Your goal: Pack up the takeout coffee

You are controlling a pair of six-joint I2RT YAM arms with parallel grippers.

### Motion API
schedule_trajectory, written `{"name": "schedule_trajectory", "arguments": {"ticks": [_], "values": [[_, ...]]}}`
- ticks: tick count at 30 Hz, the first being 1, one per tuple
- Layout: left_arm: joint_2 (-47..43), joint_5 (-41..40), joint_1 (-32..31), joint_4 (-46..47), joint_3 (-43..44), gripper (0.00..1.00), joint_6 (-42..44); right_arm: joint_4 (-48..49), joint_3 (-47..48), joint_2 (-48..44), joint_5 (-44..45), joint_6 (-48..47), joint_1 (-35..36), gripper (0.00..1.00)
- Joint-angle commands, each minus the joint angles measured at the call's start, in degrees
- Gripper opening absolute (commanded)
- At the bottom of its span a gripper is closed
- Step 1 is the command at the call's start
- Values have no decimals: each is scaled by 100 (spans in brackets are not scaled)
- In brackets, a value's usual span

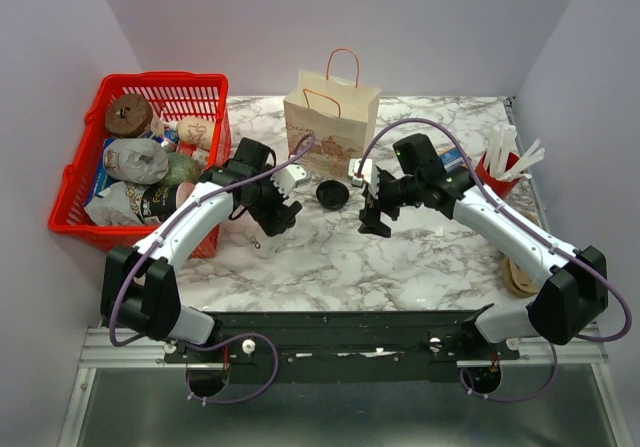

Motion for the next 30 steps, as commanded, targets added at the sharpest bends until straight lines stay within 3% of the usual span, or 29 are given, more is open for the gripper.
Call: {"name": "schedule_trajectory", "arguments": {"ticks": [1, 12, 18, 24, 30], "values": [[-357, -40, 22, 189, -79, 99, -185, -1, 17, 98, 26, 129, -43, 100], [-1016, 162, 58, 505, -993, 99, -527, 43, 87, 204, 8, 182, -69, 100], [-981, 276, 58, 655, -775, 99, -650, 52, 123, 239, -18, 200, -69, 100], [-1357, 101, 119, 67, -598, 99, -274, -297, 158, -23, 175, 42, -227, 100], [-2087, 135, 154, -962, -511, 99, 526, -1290, 132, -560, 596, -486, -1157, 99]]}}
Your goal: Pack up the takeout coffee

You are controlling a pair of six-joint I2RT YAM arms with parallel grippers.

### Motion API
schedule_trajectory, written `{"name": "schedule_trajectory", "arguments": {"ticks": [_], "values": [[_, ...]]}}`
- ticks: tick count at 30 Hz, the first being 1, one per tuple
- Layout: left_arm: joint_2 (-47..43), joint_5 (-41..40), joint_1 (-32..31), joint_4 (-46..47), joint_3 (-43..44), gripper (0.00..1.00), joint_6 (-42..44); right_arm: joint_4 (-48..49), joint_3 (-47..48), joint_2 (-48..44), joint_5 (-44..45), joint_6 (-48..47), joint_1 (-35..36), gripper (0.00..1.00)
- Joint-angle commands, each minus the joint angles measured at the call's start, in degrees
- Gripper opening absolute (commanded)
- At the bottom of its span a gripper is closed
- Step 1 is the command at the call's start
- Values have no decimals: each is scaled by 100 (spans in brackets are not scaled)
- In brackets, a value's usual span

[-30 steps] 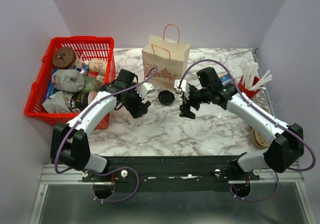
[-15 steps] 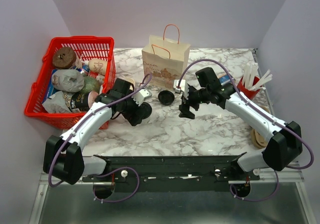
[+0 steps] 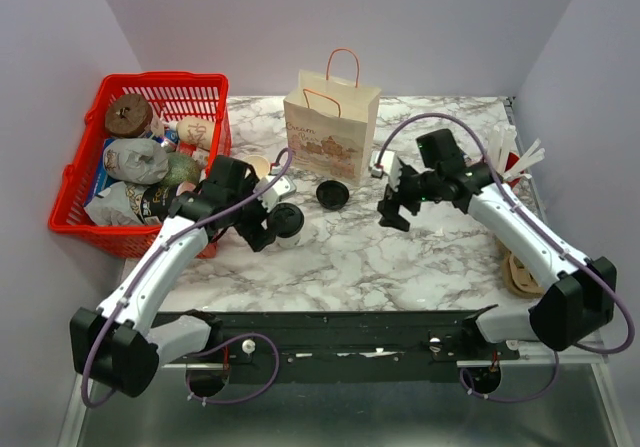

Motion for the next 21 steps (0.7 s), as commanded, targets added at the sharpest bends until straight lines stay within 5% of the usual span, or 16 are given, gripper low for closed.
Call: {"name": "schedule_trajectory", "arguments": {"ticks": [1, 13, 21], "values": [[-543, 190, 32, -773, 204, 99, 617, -914, 97, -613, 533, -333, -993, 99], [352, 1606, -372, 606, 1689, 99, -534, -1943, -563, -1949, 1922, 124, -3849, 88], [528, 1694, -715, 1750, 1769, 97, -1535, -2144, -484, -1722, 1195, -595, -6471, 73]]}}
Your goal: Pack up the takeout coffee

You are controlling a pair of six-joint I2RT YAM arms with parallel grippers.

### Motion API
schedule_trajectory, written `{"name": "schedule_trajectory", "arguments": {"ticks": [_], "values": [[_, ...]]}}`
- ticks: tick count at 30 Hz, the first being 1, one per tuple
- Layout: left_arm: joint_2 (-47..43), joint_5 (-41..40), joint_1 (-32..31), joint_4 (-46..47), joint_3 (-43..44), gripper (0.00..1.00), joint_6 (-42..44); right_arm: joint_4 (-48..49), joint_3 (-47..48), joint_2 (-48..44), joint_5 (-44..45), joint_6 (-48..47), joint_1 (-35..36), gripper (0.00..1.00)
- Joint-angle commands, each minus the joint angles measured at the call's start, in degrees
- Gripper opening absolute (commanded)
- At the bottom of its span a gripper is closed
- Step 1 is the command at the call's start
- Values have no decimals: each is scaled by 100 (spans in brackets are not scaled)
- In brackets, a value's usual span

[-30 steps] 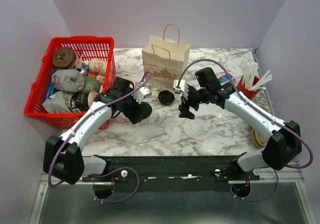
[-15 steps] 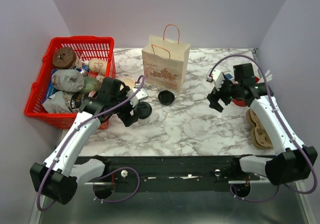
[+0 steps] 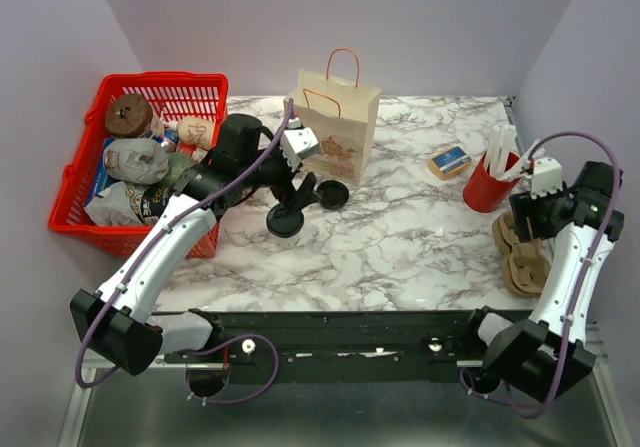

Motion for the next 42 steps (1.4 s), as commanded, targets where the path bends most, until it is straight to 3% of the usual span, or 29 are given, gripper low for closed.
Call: {"name": "schedule_trajectory", "arguments": {"ticks": [1, 10, 18, 24, 35, 42], "values": [[45, 457, -110, 802, 49, 97, -725, -405, 108, 422, -424, -478, -1116, 73], [186, 572, -189, 1074, -31, 97, -857, -160, 390, 1215, -21, -557, -1339, 71], [458, 528, -189, 1444, 5, 96, -1121, 253, 214, 1153, 199, -1261, -1330, 79], [888, 528, -207, 856, 523, 96, -779, 271, 258, 1399, 77, -1191, -1330, 82], [1355, 124, -207, 284, 1376, 96, -550, 122, 373, 2076, -591, -1068, -1304, 62], [1232, -26, -224, 275, 1271, 97, -523, -28, 302, 2322, -680, -962, -1260, 61]]}}
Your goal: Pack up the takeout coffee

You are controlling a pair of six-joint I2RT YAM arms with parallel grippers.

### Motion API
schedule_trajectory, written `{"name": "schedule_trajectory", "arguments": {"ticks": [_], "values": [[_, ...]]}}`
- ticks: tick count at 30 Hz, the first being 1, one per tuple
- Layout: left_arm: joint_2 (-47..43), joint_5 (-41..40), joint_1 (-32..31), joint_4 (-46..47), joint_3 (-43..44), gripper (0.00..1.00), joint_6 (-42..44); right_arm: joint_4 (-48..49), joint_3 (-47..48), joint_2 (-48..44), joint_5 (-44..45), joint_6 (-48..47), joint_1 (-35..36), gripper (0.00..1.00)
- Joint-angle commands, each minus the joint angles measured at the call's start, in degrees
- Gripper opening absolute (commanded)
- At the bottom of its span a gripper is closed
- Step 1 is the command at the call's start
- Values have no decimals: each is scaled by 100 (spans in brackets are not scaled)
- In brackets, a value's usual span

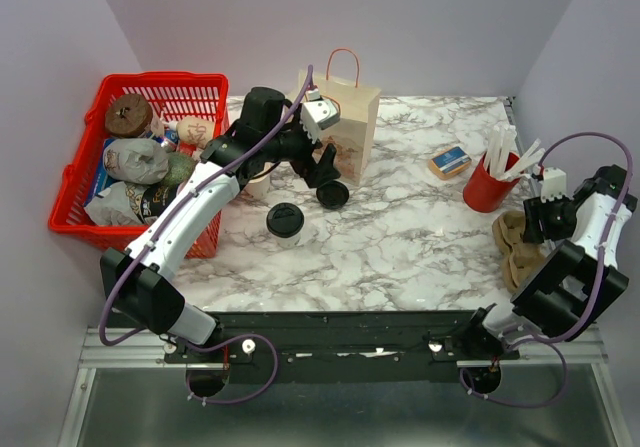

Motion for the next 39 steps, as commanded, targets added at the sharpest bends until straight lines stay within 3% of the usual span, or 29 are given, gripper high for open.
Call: {"name": "schedule_trajectory", "arguments": {"ticks": [1, 11, 39], "values": [[-128, -183, -45, -123, 18, 96, 78, -187, 77, 169, -225, 150, 34, 61], [-163, -245, -71, -79, -61, 97, 95, -205, -107, 179, -102, 370, 60, 57], [-93, -210, -115, 35, -149, 97, 25, 6, -327, -68, 470, 1231, 148, 56]]}}
